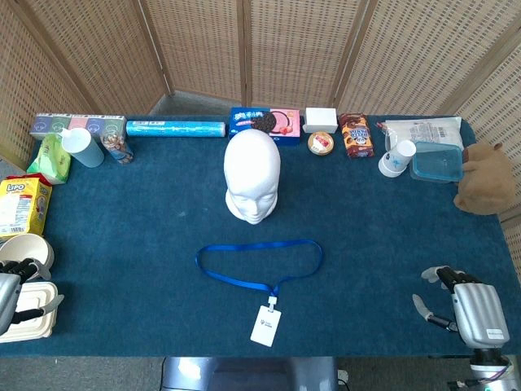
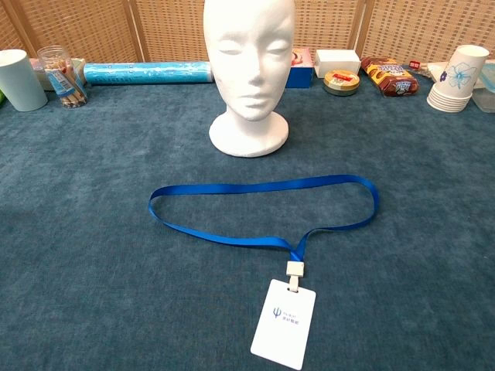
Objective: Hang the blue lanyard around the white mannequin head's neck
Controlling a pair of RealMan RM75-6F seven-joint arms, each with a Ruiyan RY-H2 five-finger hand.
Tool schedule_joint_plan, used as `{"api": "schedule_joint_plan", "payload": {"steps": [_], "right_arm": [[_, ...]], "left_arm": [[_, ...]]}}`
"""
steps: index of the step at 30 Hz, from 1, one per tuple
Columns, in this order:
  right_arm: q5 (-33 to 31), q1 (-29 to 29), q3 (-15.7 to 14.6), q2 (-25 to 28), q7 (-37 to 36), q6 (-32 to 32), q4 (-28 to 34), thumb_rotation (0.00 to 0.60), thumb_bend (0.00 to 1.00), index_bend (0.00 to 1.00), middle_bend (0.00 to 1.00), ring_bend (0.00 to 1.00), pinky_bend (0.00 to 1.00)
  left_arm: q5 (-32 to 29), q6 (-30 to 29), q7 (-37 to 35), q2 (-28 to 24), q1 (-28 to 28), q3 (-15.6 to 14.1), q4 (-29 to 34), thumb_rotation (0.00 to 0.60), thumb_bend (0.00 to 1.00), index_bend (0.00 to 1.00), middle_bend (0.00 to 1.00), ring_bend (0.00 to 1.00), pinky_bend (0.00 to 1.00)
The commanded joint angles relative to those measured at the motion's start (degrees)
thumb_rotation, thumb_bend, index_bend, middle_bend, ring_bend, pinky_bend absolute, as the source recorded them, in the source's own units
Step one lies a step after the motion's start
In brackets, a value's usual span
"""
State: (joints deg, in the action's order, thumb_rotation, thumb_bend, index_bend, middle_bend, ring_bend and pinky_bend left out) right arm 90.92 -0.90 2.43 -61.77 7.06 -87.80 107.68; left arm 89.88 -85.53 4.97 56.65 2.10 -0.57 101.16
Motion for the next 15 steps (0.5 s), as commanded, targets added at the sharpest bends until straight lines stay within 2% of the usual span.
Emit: {"api": "schedule_joint_plan", "payload": {"steps": [1, 6, 9, 11, 15], "right_arm": [[-3.5, -2.9, 2.2, -1.3, 4.6, 3.8, 4.0, 0.41, 0.36, 0.41, 0.48, 0.54, 0.57], [-8.9, -6.6, 5.3, -4.6, 13.6, 7.3, 6.3, 0.412, 0.36, 0.41, 0.5, 0.57, 0.62], [-13.0, -9.1, 6.9, -8.1, 19.1, 9.2, 7.2, 0.409, 0.36, 0.41, 0.56, 0.69, 0.77], [-15.4, -10.5, 7.8, -10.2, 22.3, 9.9, 7.3, 0.413, 0.35, 0.41, 0.61, 0.81, 0.88], [-20.2, -13.1, 9.6, -14.4, 27.9, 10.4, 7.0, 0.41, 0.34, 0.41, 0.74, 0.97, 0.99]], "left_arm": [[-0.3, 0.6, 0.3, 0.2, 0.5, 0.2, -0.1, 0.461, 0.18, 0.49, 0.44, 0.44, 0.32], [-0.8, 2.2, 0.9, 0.6, 1.5, 0.5, -0.4, 0.464, 0.18, 0.49, 0.44, 0.44, 0.32], [-1.2, 3.4, 1.1, 0.9, 2.4, 0.8, -0.7, 0.458, 0.18, 0.49, 0.44, 0.44, 0.32], [-1.4, 4.0, 1.3, 1.0, 2.9, 1.0, -0.8, 0.459, 0.18, 0.49, 0.44, 0.44, 0.32], [-2.0, 5.3, 1.7, 1.3, 4.1, 1.7, -1.2, 0.459, 0.18, 0.49, 0.44, 0.44, 0.32]]}}
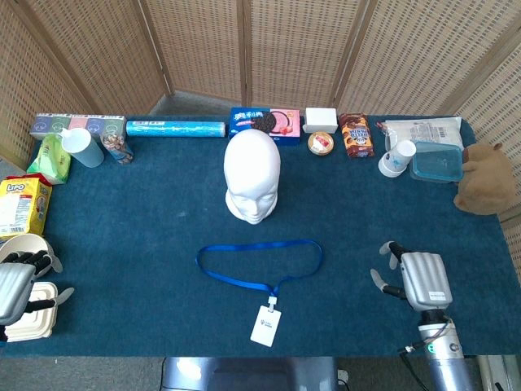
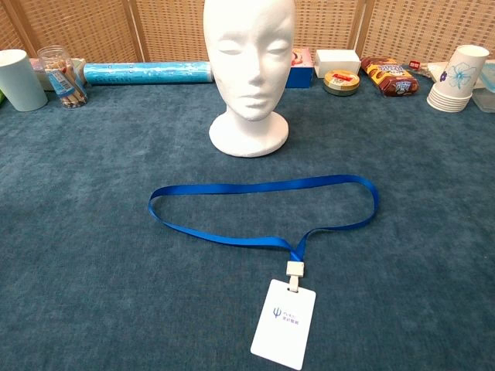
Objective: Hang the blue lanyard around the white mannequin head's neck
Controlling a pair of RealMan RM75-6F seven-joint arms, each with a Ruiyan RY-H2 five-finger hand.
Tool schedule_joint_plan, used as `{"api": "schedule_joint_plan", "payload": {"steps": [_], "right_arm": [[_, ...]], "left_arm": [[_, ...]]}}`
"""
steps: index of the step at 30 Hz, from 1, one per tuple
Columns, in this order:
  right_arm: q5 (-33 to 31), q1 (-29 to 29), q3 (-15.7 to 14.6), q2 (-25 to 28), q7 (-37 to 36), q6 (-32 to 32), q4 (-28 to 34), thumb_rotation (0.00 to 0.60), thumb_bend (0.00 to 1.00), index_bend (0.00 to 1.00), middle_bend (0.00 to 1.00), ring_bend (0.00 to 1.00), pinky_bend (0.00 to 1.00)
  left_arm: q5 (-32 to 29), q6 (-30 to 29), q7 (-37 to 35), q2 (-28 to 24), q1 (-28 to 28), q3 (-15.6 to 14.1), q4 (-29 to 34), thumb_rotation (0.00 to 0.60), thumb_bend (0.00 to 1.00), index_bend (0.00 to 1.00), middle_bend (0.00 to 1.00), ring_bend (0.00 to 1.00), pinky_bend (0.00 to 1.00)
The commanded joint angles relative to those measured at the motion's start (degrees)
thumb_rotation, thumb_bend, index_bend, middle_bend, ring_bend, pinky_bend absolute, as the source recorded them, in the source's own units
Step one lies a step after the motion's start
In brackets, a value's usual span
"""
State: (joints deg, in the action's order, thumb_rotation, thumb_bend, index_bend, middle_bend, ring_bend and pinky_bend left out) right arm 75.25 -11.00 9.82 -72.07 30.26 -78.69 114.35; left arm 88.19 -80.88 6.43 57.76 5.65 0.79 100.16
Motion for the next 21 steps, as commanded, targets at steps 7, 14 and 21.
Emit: {"api": "schedule_joint_plan", "payload": {"steps": [7, 14, 21], "right_arm": [[-11.4, -7.3, 4.3, -10.5, 10.3, 2.4, -1.5, 0.409, 0.28, 0.42, 0.93, 1.0, 1.0], [-16.4, -11.4, 5.3, -14.8, 14.3, 3.7, -3.1, 0.413, 0.29, 0.45, 0.98, 1.0, 1.0], [-22.3, -15.8, 7.1, -19.5, 18.8, 3.3, -5.6, 0.409, 0.29, 0.45, 0.98, 1.0, 1.0]], "left_arm": [[-1.2, 3.2, 1.2, 0.8, 3.2, 1.7, -0.6, 0.459, 0.18, 0.49, 0.44, 0.44, 0.32], [-1.6, 4.8, 2.0, 1.0, 5.6, 3.1, -0.4, 0.459, 0.18, 0.49, 0.44, 0.44, 0.32], [-2.3, 6.3, 3.1, 0.5, 7.5, 3.9, 0.2, 0.459, 0.18, 0.49, 0.44, 0.44, 0.32]]}}
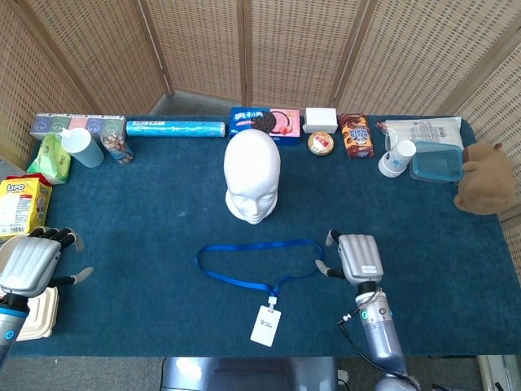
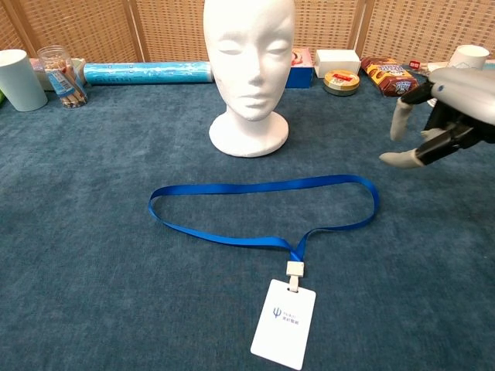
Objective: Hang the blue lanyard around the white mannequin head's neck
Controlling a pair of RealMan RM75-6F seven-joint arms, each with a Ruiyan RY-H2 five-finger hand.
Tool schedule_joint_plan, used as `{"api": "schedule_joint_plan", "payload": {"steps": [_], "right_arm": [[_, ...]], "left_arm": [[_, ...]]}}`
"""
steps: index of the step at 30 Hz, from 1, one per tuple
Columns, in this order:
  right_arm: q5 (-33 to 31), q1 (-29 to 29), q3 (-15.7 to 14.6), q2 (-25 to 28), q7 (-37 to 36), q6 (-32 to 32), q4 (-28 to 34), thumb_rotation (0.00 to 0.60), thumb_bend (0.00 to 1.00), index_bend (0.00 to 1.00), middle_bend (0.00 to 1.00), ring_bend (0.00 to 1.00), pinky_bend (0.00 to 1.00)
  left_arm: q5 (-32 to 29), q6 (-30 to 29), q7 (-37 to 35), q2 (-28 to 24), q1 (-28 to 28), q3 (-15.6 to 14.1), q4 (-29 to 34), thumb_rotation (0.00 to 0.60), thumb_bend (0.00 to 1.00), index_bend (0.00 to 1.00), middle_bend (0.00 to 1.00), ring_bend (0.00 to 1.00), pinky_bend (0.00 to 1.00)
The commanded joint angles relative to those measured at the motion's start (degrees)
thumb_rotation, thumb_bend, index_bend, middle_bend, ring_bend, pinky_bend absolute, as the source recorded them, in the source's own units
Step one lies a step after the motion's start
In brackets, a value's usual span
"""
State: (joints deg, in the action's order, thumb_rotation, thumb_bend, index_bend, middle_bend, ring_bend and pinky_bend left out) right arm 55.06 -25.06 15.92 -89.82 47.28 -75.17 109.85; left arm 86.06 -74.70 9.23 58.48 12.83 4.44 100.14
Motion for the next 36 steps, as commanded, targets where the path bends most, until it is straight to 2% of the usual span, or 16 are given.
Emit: {"api": "schedule_joint_plan", "payload": {"steps": [1, 9, 17, 36], "right_arm": [[-3.5, -2.9, 0.9, -2.8, 3.0, 0.4, -1.8, 0.408, 0.29, 0.45, 0.98, 1.0, 1.0], [-8.9, -6.3, 1.3, -6.1, 6.6, -0.2, -5.0, 0.409, 0.29, 0.45, 0.98, 1.0, 1.0], [-13.7, -10.0, 1.6, -9.8, 7.6, 0.4, -11.0, 0.411, 0.29, 0.45, 0.98, 1.0, 1.0], [-19.1, -14.6, 2.5, -13.6, 7.8, -0.1, -19.6, 0.413, 0.29, 0.45, 0.98, 1.0, 1.0]], "left_arm": [[-0.1, 0.1, 0.5, -0.4, 0.6, 0.5, 0.5, 0.462, 0.18, 0.49, 0.44, 0.44, 0.32], [0.1, 0.4, 0.9, -1.3, 1.2, 0.2, 1.2, 0.459, 0.18, 0.49, 0.44, 0.44, 0.32], [0.1, -0.1, 1.1, -1.6, 1.0, -0.6, 1.6, 0.461, 0.18, 0.49, 0.44, 0.44, 0.32], [-0.2, -0.7, 0.7, -1.3, 0.7, -1.7, 0.9, 0.461, 0.18, 0.49, 0.44, 0.44, 0.32]]}}
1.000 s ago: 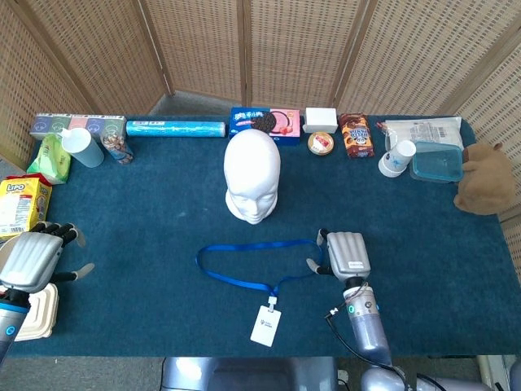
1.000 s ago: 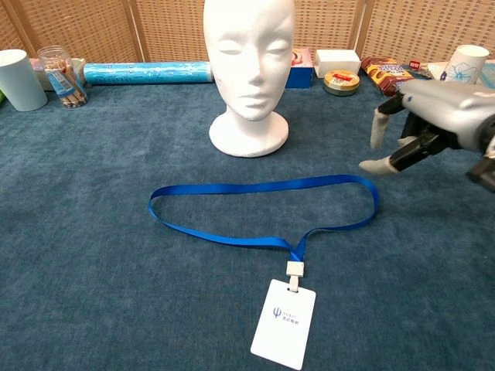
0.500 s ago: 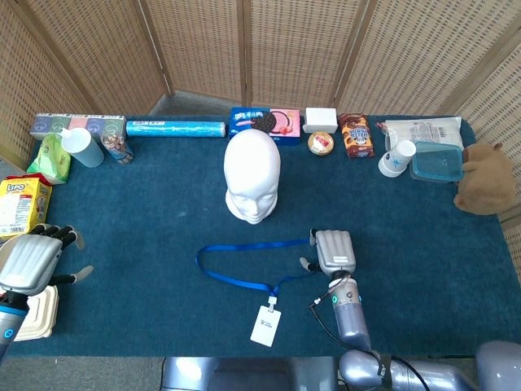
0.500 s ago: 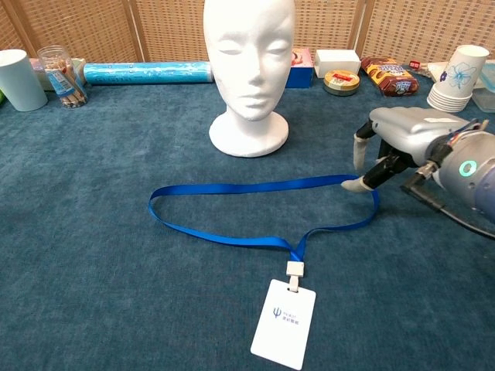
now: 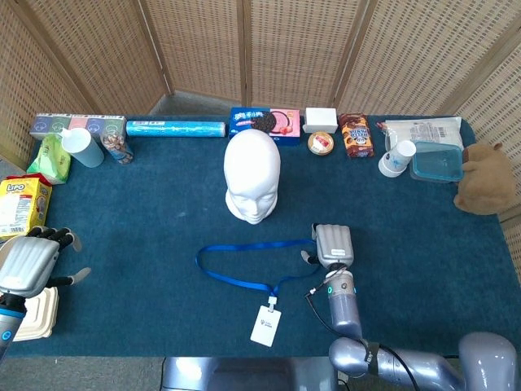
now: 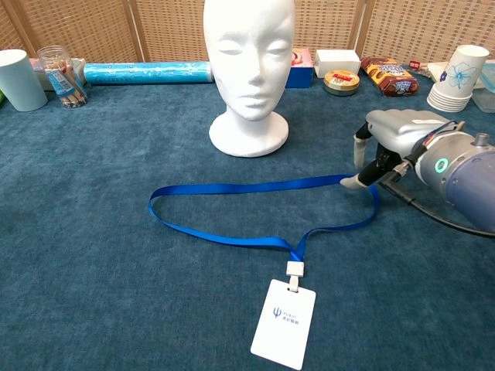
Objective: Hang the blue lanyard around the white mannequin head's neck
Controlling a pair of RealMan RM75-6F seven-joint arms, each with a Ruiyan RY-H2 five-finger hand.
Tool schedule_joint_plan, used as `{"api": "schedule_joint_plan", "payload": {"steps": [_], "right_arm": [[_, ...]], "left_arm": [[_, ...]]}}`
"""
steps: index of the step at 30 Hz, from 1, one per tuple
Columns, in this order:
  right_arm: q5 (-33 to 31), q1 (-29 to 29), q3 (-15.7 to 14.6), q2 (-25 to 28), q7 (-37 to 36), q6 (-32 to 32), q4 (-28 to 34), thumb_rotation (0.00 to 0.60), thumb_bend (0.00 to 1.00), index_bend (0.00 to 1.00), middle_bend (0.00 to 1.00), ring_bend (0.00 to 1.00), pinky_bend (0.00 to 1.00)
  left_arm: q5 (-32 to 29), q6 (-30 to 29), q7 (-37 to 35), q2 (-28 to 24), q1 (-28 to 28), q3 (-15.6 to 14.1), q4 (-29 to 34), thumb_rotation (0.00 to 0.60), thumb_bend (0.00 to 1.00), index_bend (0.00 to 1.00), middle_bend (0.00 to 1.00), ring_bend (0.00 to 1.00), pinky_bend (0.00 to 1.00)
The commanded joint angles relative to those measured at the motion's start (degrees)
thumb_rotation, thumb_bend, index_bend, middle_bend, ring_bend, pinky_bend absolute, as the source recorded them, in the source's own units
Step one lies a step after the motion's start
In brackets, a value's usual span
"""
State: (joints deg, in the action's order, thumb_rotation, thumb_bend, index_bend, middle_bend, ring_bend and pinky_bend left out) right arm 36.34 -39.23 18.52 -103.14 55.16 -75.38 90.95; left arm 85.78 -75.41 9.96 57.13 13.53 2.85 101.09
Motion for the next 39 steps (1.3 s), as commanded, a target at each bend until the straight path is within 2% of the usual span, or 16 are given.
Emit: {"api": "schedule_joint_plan", "payload": {"steps": [1, 11, 25, 35, 39], "right_arm": [[-0.4, -0.5, -0.2, -0.3, -0.1, 0.2, -1.0, 0.413, 0.29, 0.45, 0.98, 1.0, 1.0], [-2.1, -2.0, -0.5, -0.7, 0.2, 1.2, -3.7, 0.409, 0.29, 0.47, 0.98, 1.0, 1.0], [-3.3, -2.7, -1.5, -0.5, 0.1, 1.6, -5.2, 0.408, 0.39, 0.5, 0.98, 1.0, 1.0], [-3.8, -2.9, -2.1, -0.5, -0.1, 2.1, -6.0, 0.412, 0.41, 0.5, 0.98, 1.0, 1.0], [-4.2, -3.1, -2.2, -0.5, 0.0, 2.2, -6.3, 0.433, 0.43, 0.51, 0.98, 1.0, 1.0]], "left_arm": [[0.1, 0.0, 0.0, 0.1, 0.0, -0.1, 0.0, 0.461, 0.18, 0.49, 0.44, 0.44, 0.32], [-0.1, -0.3, -0.3, 0.1, -0.2, -0.6, -0.3, 0.463, 0.18, 0.49, 0.44, 0.44, 0.32], [0.2, -0.7, -0.6, 0.2, -0.4, -0.9, -0.5, 0.461, 0.18, 0.49, 0.44, 0.44, 0.32], [0.3, -1.1, -0.8, 0.0, -0.6, -1.2, -0.5, 0.462, 0.18, 0.49, 0.44, 0.44, 0.32], [0.3, -1.3, -1.0, 0.0, -0.8, -1.2, -0.6, 0.463, 0.18, 0.49, 0.44, 0.44, 0.32]]}}
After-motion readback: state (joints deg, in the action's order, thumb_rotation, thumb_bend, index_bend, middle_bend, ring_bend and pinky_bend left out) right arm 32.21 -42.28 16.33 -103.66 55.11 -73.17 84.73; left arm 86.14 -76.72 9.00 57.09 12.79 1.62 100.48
